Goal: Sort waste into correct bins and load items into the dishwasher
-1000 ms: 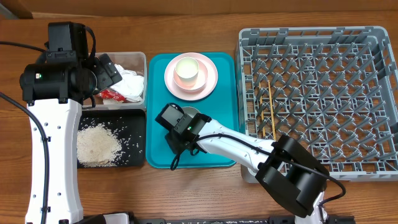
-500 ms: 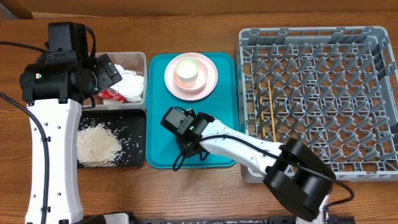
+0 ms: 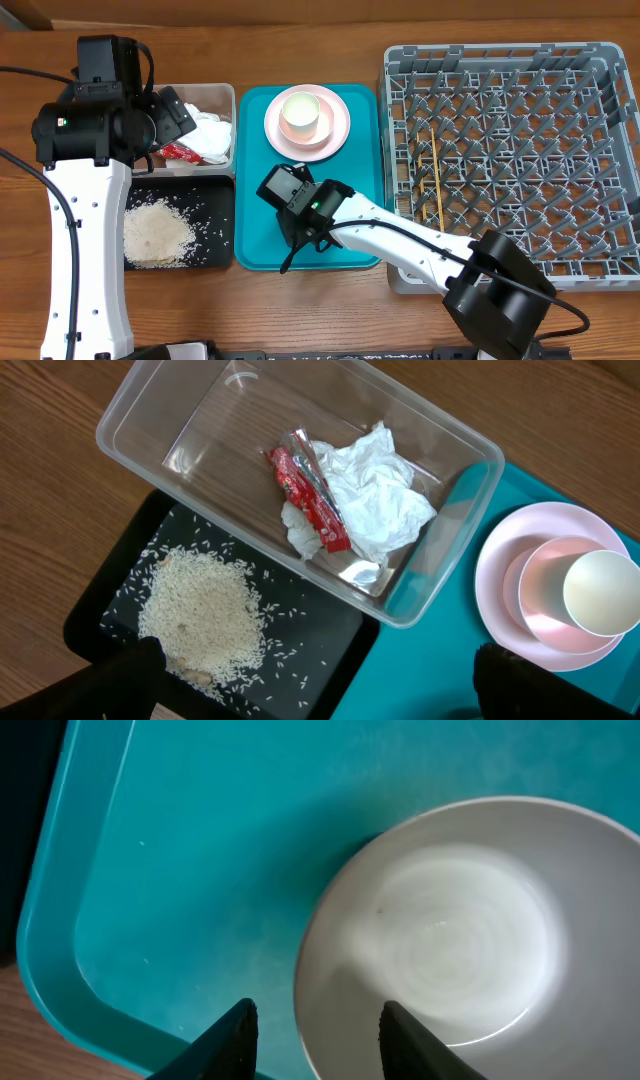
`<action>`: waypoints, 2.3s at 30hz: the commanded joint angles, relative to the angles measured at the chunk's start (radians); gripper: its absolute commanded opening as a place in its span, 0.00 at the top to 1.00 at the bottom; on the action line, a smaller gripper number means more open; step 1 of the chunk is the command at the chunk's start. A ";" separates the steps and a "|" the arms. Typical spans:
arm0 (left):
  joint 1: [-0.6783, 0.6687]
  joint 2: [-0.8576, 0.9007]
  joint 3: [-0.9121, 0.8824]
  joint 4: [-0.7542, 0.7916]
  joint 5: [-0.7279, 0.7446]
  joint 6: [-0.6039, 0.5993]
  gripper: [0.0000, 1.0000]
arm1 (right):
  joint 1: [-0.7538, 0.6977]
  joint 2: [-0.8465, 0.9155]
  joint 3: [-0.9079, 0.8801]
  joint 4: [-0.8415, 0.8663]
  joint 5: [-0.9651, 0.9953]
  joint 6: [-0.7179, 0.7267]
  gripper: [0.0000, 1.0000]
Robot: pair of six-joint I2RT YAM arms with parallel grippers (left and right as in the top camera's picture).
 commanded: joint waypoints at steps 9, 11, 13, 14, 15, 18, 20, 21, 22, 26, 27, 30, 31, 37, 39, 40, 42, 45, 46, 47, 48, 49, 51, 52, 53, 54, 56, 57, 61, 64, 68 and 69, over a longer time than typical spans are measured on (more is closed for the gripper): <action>0.003 0.003 0.005 0.000 0.001 -0.003 0.00 | 0.011 0.019 -0.016 0.008 0.013 0.008 0.72; 0.003 0.003 0.005 0.000 0.001 -0.003 0.00 | 0.011 0.019 -0.023 0.011 0.013 0.008 0.72; 0.003 0.003 0.005 0.000 0.001 -0.003 0.00 | 0.011 0.019 -0.039 0.024 0.013 0.008 0.72; 0.003 0.003 0.005 0.000 0.001 -0.003 0.00 | 0.011 0.019 -0.045 0.028 0.013 0.008 0.72; 0.003 0.003 0.005 0.000 0.001 -0.003 0.00 | 0.011 0.019 -0.048 0.028 0.013 0.008 0.72; 0.003 0.003 0.005 0.000 0.001 -0.003 0.00 | 0.011 0.019 -0.050 0.029 0.005 0.008 0.72; 0.003 0.003 0.005 0.000 0.001 -0.003 0.00 | 0.011 0.019 -0.050 0.031 0.000 0.012 0.72; 0.003 0.003 0.005 0.000 0.001 -0.003 0.00 | 0.011 0.019 -0.050 0.031 -0.002 0.012 0.72; 0.003 0.003 0.005 0.000 0.001 -0.003 0.00 | 0.011 0.019 -0.050 0.031 -0.002 0.012 0.72; 0.003 0.003 0.005 0.000 0.001 -0.003 0.00 | 0.011 0.019 -0.050 0.031 -0.002 0.012 0.72; 0.003 0.003 0.005 0.000 0.001 -0.003 0.00 | 0.011 0.019 -0.050 0.031 -0.002 0.012 0.73; 0.003 0.003 0.005 0.000 0.001 -0.003 0.00 | 0.011 0.019 -0.050 0.029 -0.002 0.012 0.76; 0.003 0.003 0.005 0.000 0.001 -0.003 0.00 | 0.011 0.019 -0.050 0.029 -0.002 0.012 0.77; 0.003 0.003 0.005 0.000 0.001 -0.003 0.00 | 0.011 0.019 -0.050 0.027 -0.002 0.012 0.76; 0.003 0.003 0.005 0.000 0.001 -0.003 0.00 | 0.011 0.019 -0.050 0.027 -0.002 0.012 0.76; 0.003 0.003 0.005 0.000 0.001 -0.003 0.00 | 0.011 0.020 -0.050 0.027 -0.002 0.012 0.76; 0.003 0.003 0.005 0.000 0.001 -0.003 0.00 | 0.011 0.021 -0.050 0.027 -0.002 0.012 0.76; 0.003 0.003 0.005 0.000 0.001 -0.003 0.00 | 0.011 0.023 -0.050 0.019 -0.002 0.012 0.76; 0.003 0.003 0.005 0.000 0.001 -0.003 0.00 | 0.011 0.026 -0.050 0.017 -0.002 0.012 0.76; 0.003 0.003 0.005 0.000 0.001 -0.003 0.00 | 0.011 0.027 -0.050 0.017 -0.002 0.012 0.76; 0.003 0.003 0.005 0.000 0.001 -0.003 0.00 | 0.011 0.030 -0.050 0.017 -0.002 0.012 0.76; 0.003 0.003 0.005 0.000 0.001 -0.003 0.00 | 0.011 0.031 -0.050 0.018 -0.002 0.012 0.76; 0.003 0.003 0.005 0.000 0.001 -0.003 0.00 | 0.011 0.033 -0.050 0.018 -0.002 0.012 0.76; 0.003 0.003 0.005 0.000 0.001 -0.003 0.00 | 0.011 0.033 -0.050 0.018 -0.002 0.012 0.76; 0.003 0.003 0.005 0.000 0.001 -0.003 0.00 | 0.011 0.033 -0.050 0.018 -0.002 0.012 0.76; 0.003 0.003 0.005 0.000 0.001 -0.003 0.00 | 0.011 0.033 -0.050 0.018 -0.002 0.012 0.76; 0.003 0.003 0.005 0.000 0.001 -0.003 0.00 | 0.011 0.034 -0.050 0.018 -0.002 0.012 0.76; 0.003 0.003 0.005 0.000 0.001 -0.003 0.00 | 0.011 0.034 -0.050 0.018 -0.002 0.012 0.76; 0.003 0.003 0.005 0.000 0.001 -0.003 0.00 | 0.011 0.034 -0.050 0.019 -0.002 0.012 0.76; 0.003 0.003 0.005 0.000 0.001 -0.003 0.00 | 0.011 0.034 -0.050 0.018 -0.002 0.012 0.77; 0.003 0.003 0.005 0.000 0.001 -0.003 0.00 | 0.011 0.034 -0.050 0.016 -0.002 0.012 0.80; 0.003 0.003 0.005 0.000 0.001 -0.003 0.00 | 0.011 0.034 -0.050 0.016 -0.002 0.012 0.80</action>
